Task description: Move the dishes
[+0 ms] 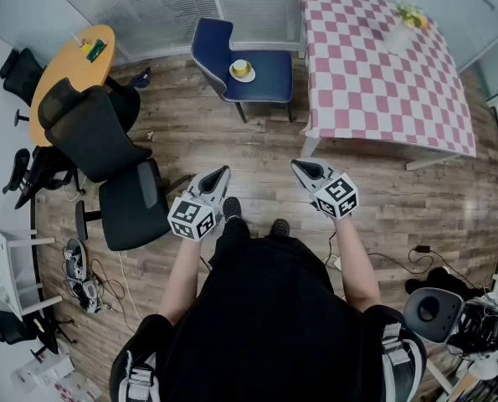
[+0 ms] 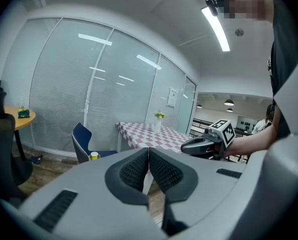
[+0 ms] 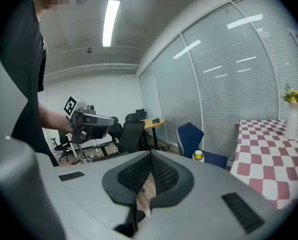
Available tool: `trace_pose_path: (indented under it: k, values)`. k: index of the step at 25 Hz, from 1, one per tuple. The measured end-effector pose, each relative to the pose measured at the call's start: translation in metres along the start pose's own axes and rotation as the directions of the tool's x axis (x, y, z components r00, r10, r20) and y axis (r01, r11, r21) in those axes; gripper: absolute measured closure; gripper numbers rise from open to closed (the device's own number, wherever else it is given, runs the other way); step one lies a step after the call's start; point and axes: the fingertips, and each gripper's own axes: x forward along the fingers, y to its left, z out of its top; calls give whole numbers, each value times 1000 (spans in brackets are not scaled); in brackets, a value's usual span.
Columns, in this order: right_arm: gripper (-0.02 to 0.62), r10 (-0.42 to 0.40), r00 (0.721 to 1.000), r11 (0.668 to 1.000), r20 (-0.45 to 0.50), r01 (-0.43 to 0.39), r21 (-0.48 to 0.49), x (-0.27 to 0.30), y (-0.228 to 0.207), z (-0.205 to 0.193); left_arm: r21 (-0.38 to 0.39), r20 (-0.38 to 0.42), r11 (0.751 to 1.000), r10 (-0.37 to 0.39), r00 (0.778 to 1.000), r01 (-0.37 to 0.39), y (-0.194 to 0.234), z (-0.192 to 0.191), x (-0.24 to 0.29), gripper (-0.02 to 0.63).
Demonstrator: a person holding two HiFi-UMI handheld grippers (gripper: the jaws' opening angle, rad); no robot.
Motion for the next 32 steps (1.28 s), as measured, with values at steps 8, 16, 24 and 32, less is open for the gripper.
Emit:
trace_pose_path:
  k: [8,16,24,32]
  values:
    - [584,105,994,994,17,-106,26,-30,25,-4,-2,22,1000,29,999,-29,-31,4,-10,584]
    - [583,99,995,995,13,-99,15,-19,24,-4,-8,26,999,38,999,-38,-15,3,-12,584]
    - [580,68,998,997,6,-68,41,15,15,7,-22,10,1000,12,1000,-12,31,9,-4,584]
    - [580,15,999,989,48,-22,146,57,-15,29,-26,9,999,-41,999,41,86,33,26,584]
